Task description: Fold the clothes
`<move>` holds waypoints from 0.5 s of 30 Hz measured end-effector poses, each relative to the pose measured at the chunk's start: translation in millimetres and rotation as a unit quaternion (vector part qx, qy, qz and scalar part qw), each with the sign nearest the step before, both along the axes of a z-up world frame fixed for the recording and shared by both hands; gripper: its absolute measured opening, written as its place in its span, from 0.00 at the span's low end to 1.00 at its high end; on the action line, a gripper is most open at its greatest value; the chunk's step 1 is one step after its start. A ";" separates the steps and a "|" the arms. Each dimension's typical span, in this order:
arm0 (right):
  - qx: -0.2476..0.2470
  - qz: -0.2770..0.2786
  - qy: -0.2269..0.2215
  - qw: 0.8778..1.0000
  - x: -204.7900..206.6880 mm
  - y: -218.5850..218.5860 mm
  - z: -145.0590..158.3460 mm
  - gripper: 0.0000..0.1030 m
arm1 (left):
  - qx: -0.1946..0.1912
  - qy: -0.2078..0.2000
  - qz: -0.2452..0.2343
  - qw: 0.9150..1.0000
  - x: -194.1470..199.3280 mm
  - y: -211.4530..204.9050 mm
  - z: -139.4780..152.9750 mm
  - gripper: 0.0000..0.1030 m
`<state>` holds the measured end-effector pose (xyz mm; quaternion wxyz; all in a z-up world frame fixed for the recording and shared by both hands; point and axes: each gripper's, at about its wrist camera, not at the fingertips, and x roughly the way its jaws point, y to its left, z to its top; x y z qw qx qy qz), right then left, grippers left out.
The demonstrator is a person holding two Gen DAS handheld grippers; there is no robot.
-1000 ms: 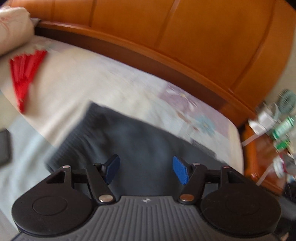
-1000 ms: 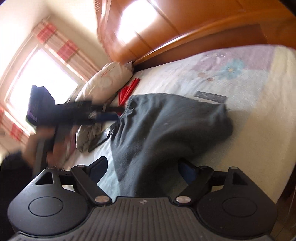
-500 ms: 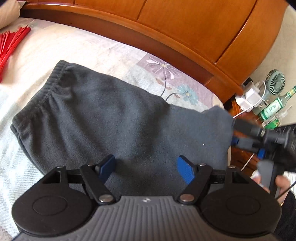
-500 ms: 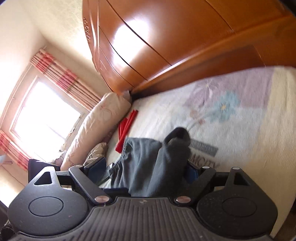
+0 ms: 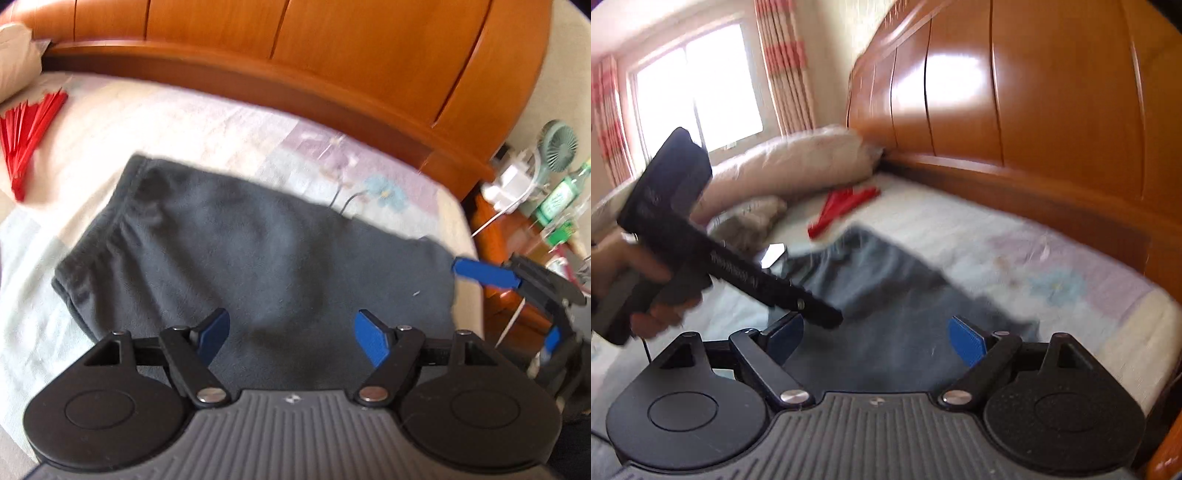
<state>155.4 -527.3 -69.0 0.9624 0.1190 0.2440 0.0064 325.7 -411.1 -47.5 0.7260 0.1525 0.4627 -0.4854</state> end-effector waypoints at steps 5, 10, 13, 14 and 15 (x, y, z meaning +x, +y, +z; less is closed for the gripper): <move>-0.054 0.010 0.042 0.998 -13.2 5.3 -24.3 0.81 | -0.018 0.007 0.019 1.000 13.7 19.8 -3.8 0.74; -0.057 -0.006 0.019 0.998 -2.8 -8.5 -5.0 0.81 | -0.049 0.008 0.018 0.999 25.8 10.0 6.5 0.73; -0.045 -0.042 0.050 0.997 14.4 -30.5 -13.4 0.81 | -0.045 0.003 0.025 0.999 33.7 0.1 2.9 0.74; -0.039 -0.045 0.056 0.997 13.2 -40.2 -21.6 0.78 | -0.036 -0.005 0.036 0.999 37.9 0.7 -0.3 0.74; -0.038 -0.044 0.043 0.997 6.0 -44.6 -22.7 0.77 | -0.025 -0.013 0.049 0.998 42.7 2.4 -4.0 0.74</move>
